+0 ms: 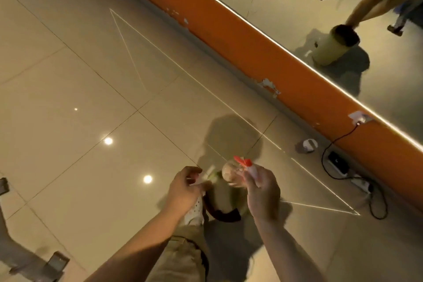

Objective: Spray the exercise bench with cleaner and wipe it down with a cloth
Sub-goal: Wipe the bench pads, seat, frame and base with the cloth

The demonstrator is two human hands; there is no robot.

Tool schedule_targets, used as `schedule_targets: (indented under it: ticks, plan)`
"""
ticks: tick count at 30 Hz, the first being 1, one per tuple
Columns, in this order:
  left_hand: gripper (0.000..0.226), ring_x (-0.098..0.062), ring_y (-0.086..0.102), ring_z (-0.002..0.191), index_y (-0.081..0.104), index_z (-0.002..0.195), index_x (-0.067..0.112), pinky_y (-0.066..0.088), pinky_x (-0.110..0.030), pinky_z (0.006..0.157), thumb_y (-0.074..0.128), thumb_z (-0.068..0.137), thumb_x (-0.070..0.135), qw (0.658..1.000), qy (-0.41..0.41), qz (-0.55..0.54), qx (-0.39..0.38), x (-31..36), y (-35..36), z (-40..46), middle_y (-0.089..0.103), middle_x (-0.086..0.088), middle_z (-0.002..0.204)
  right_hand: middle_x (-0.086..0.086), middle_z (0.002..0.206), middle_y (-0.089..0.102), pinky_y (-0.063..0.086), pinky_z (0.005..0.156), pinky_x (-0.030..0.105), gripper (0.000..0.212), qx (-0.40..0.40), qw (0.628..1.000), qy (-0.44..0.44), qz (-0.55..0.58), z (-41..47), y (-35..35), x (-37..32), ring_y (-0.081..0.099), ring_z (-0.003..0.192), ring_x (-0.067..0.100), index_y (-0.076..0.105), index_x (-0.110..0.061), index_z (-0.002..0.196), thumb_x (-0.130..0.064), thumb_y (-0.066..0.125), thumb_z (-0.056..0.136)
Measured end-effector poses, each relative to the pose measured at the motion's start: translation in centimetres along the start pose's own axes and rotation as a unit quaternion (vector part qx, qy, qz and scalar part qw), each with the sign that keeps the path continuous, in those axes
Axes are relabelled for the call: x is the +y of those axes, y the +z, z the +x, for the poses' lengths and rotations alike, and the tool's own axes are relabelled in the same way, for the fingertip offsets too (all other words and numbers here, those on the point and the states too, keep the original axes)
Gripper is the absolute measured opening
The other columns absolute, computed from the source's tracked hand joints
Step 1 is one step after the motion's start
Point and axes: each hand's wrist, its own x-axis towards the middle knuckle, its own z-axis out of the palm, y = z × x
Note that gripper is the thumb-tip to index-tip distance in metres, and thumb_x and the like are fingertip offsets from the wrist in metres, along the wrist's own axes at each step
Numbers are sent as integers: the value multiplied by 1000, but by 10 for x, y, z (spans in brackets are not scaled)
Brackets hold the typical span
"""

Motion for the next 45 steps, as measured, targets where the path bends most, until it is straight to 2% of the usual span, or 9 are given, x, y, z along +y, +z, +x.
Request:
schedule_targets:
  ticks: [8, 11, 14, 20, 26, 31, 38, 41, 45]
  plan:
    - [9, -13, 62, 86, 70, 81, 15, 45, -21, 74, 69, 85, 8, 997, -53, -44, 21, 43, 25, 59, 70, 2, 89, 9, 101, 67, 45, 76, 25, 22, -24, 992, -26, -122, 118, -44, 52, 62, 93, 19, 67, -6, 110, -20, 60, 95]
    - [8, -14, 60, 86, 71, 82, 16, 46, -25, 74, 66, 88, 13, 991, -86, -72, 75, 42, 50, 85, 68, 2, 91, -2, 95, 58, 52, 82, 37, 20, -73, 987, -1, -143, 167, -46, 79, 60, 92, 18, 66, -8, 107, -23, 59, 96]
    - [11, -20, 62, 88, 70, 84, 15, 49, -31, 76, 62, 90, 13, 975, -124, -107, 151, 25, 96, 116, 69, 0, 91, 7, 98, 64, 50, 80, 37, 17, -136, 973, -4, -187, 219, -27, 123, 63, 95, 28, 68, -6, 99, -21, 59, 95]
    - [10, -29, 63, 96, 67, 83, 18, 51, -45, 91, 61, 89, 14, 897, -219, -247, 296, -20, 242, 175, 69, -4, 90, -8, 102, 53, 40, 81, 24, 23, -340, 904, -78, -246, 309, 12, 217, 53, 96, 11, 64, -26, 119, -24, 56, 98]
    - [7, -19, 62, 94, 68, 89, 18, 50, -46, 93, 62, 91, 14, 823, -274, -310, 389, -95, 353, 234, 67, 2, 92, -5, 98, 64, 49, 85, 32, 14, -395, 873, -50, -281, 377, 90, 328, 61, 96, 15, 67, -20, 106, -27, 59, 96]
    - [7, 0, 56, 90, 64, 98, 23, 45, -20, 73, 62, 93, 19, 807, -280, -256, 453, -168, 383, 280, 59, 17, 92, -1, 87, 67, 40, 63, 24, 14, -414, 865, -78, -271, 414, 173, 395, 60, 79, 15, 67, -20, 95, -27, 56, 98]
    - [13, 23, 50, 80, 60, 104, 29, 34, 6, 60, 62, 93, 22, 811, -270, -192, 482, -233, 375, 291, 57, 21, 97, 9, 98, 70, 35, 72, 26, 26, -431, 826, -212, -296, 436, 266, 430, 60, 89, 24, 70, -16, 113, -31, 54, 98]
    - [16, 14, 53, 88, 62, 106, 27, 41, -2, 68, 63, 92, 20, 799, -278, -196, 496, -245, 375, 283, 60, 15, 102, 11, 104, 70, 31, 72, 25, 28, -423, 823, -221, -309, 432, 288, 425, 57, 89, 23, 68, -16, 117, -27, 50, 99]
    - [18, 1, 56, 97, 64, 107, 23, 53, -34, 87, 65, 91, 17, 781, -291, -210, 512, -253, 372, 264, 62, 7, 106, 11, 122, 61, 38, 84, 34, 35, -439, 806, -210, -339, 423, 292, 408, 55, 112, 29, 59, -15, 128, -32, 53, 98]
